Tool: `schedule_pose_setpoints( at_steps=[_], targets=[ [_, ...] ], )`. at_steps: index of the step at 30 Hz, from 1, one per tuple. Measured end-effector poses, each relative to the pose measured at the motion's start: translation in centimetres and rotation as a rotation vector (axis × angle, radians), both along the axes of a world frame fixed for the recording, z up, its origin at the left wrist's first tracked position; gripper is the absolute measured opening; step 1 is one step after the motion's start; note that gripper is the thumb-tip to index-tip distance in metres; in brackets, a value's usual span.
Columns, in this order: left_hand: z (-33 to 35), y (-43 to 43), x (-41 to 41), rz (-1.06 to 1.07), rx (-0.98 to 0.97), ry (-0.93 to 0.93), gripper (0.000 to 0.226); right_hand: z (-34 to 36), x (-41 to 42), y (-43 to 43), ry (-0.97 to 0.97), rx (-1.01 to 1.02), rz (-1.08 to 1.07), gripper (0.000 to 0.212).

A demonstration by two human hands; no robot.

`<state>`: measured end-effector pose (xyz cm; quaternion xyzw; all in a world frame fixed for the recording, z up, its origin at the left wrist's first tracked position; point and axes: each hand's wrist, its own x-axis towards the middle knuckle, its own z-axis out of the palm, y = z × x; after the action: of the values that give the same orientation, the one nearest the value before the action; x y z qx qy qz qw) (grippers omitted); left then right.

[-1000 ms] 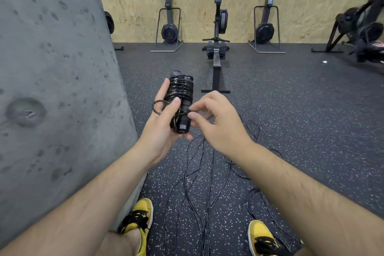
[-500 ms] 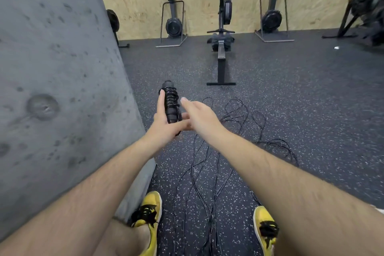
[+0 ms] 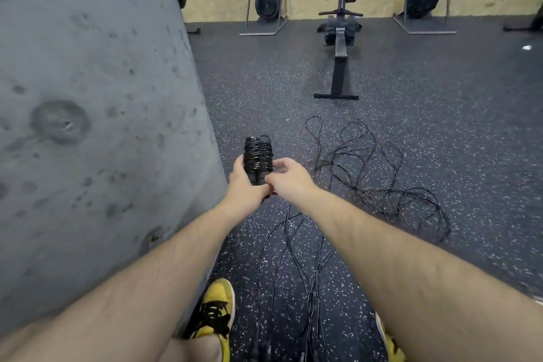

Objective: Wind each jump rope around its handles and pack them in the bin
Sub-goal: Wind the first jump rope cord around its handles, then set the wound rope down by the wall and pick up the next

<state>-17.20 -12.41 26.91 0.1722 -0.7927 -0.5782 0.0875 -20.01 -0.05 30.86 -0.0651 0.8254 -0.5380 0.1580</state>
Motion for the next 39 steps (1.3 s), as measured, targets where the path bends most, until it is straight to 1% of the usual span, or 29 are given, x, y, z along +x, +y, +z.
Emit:
schedule_pose_setpoints(
  at_steps=[2,3,6,7,9,10,11,13,14,15,16,17,19,20,21,22,23,25,28,30,32,34,39],
  targets=[
    [-3.8,-0.5,-0.9,0.028,-0.053,-0.043,0.106,-2.4,-0.2,-0.9,0.038,0.183,0.091,0.035],
    [-5.5,-0.7,-1.1,0.032,-0.077,-0.087,0.101,-3.9,-0.2,-1.3,0.018,0.229,0.128,0.034],
    [-10.2,-0.7,-0.3,0.117,-0.032,-0.184,0.064,-9.5,-0.1,-2.8,-0.064,0.37,0.17,0.036],
    [-12.4,-1.0,-0.1,0.132,-0.041,-0.231,0.064,-11.9,0.0,-3.4,-0.099,0.394,0.177,0.037],
    [-17.3,-2.2,0.3,0.125,-0.026,-0.369,0.075,-16.6,0.5,-4.5,-0.209,0.344,0.151,0.036],
    [-19.4,-2.6,0.8,0.141,0.004,-0.44,0.075,-18.6,0.9,-4.8,-0.27,0.305,0.128,0.034],
    [-21.1,-3.0,1.3,0.161,0.037,-0.493,0.069,-20.7,1.1,-5.2,-0.332,0.275,0.115,0.034],
    [-24.1,-3.8,1.5,0.308,0.119,-0.541,0.041,-24.0,1.2,-6.1,-0.415,0.231,0.107,0.038],
    [-25.1,-4.2,1.2,0.375,0.151,-0.551,0.032,-25.4,1.0,-6.6,-0.436,0.207,0.098,0.04],
    [-26.8,-4.9,0.6,0.389,0.144,-0.555,0.036,-26.6,0.8,-7.2,-0.453,0.175,0.083,0.042],
    [-28.0,-5.5,0.0,0.368,0.096,-0.559,0.041,-27.6,0.5,-7.7,-0.474,0.138,0.072,0.042],
    [-29.0,-6.1,-0.5,0.351,0.089,-0.576,0.049,-28.5,0.1,-8.1,-0.49,0.089,0.065,0.043],
    [-32.2,-8.0,-1.2,0.322,0.004,-0.601,0.078,-29.9,-0.6,-8.8,-0.513,0.025,0.072,0.043],
    [-33.2,-8.7,-1.2,0.295,-0.078,-0.652,0.088,-30.4,-0.8,-9.0,-0.517,0.028,0.083,0.043],
    [-33.9,-9.2,-1.3,0.272,-0.168,-0.719,0.091,-30.7,-0.9,-9.0,-0.516,0.042,0.093,0.042],
    [-34.2,-9.3,-1.3,0.257,-0.249,-0.795,0.089,-31.1,-0.9,-8.9,-0.509,0.075,0.106,0.042],
    [-34.0,-9.3,-1.1,0.25,-0.316,-0.843,0.084,-31.5,-0.7,-8.6,-0.506,0.103,0.122,0.041],
    [-33.3,-9.1,-0.8,0.221,-0.408,-0.876,0.071,-31.7,-0.3,-7.7,-0.526,0.122,0.154,0.041],
    [-32.2,-7.8,-0.1,0.183,-0.553,-0.823,0.058,-31.3,0.3,-6.0,-0.503,0.173,0.154,0.046],
    [-31.2,-6.1,1.0,0.144,-0.597,-0.729,0.05,-30.4,1.1,-4.5,-0.45,0.237,0.172,0.049],
    [-30.3,-3.7,2.6,0.076,-0.578,-0.647,0.042,-28.8,2.4,-3.0,-0.397,0.31,0.199,0.048],
    [-29.9,-1.1,4.8,0.036,-0.492,-0.635,0.034,-27.5,4.3,-1.6,-0.381,0.353,0.203,0.046],
    [-31.4,3.1,10.0,-0.033,-0.314,-0.751,0.016,-28.0,9.6,0.8,-0.412,0.417,0.211,0.041]
  ],
)
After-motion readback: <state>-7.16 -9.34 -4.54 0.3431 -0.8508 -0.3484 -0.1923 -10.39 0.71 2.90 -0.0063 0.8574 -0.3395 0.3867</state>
